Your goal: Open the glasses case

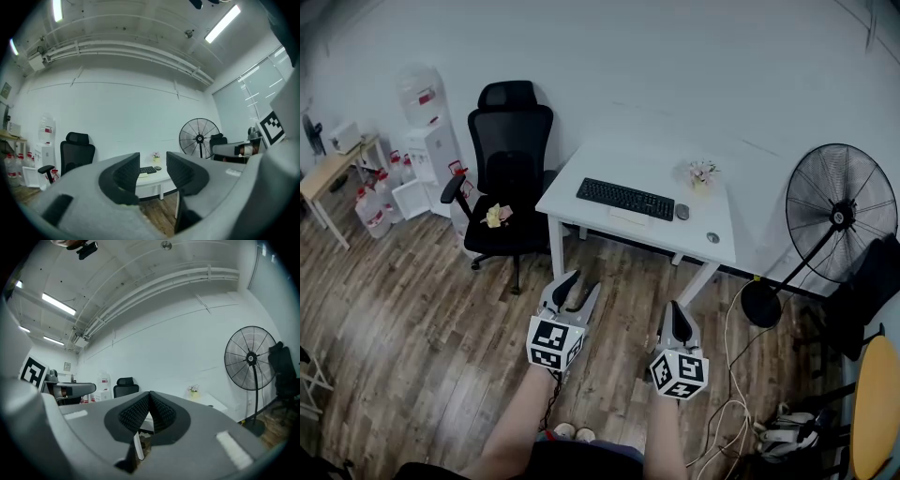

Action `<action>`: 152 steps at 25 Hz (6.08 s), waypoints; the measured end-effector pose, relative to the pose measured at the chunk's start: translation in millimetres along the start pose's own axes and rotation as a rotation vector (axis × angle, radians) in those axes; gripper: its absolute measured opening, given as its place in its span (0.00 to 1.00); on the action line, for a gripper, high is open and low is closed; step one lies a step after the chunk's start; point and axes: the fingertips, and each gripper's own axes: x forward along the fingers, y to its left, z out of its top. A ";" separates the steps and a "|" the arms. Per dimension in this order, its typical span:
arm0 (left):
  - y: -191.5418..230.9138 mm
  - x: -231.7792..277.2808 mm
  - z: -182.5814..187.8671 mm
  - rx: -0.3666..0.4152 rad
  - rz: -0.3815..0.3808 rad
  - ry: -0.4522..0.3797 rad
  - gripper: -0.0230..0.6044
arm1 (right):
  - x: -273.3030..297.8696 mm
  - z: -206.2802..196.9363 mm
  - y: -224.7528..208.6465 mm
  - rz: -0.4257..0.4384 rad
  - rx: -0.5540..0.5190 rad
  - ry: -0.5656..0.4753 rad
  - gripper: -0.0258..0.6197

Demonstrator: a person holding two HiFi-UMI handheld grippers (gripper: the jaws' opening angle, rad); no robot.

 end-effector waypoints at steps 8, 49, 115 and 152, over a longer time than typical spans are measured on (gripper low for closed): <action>-6.4 3.9 -15.7 0.000 0.028 0.014 0.34 | 7.4 -7.5 -13.5 0.026 0.007 0.001 0.05; 176.5 439.1 -60.2 -0.016 -0.077 0.065 0.35 | 442.9 -41.4 -172.8 -0.049 0.020 0.066 0.05; 54.9 501.1 -297.3 1.031 -0.668 0.718 0.30 | 494.2 -43.5 -232.3 0.012 -0.008 0.149 0.05; 52.9 494.5 -307.9 1.127 -0.674 0.736 0.25 | 489.7 -46.2 -238.9 -0.002 0.008 0.152 0.05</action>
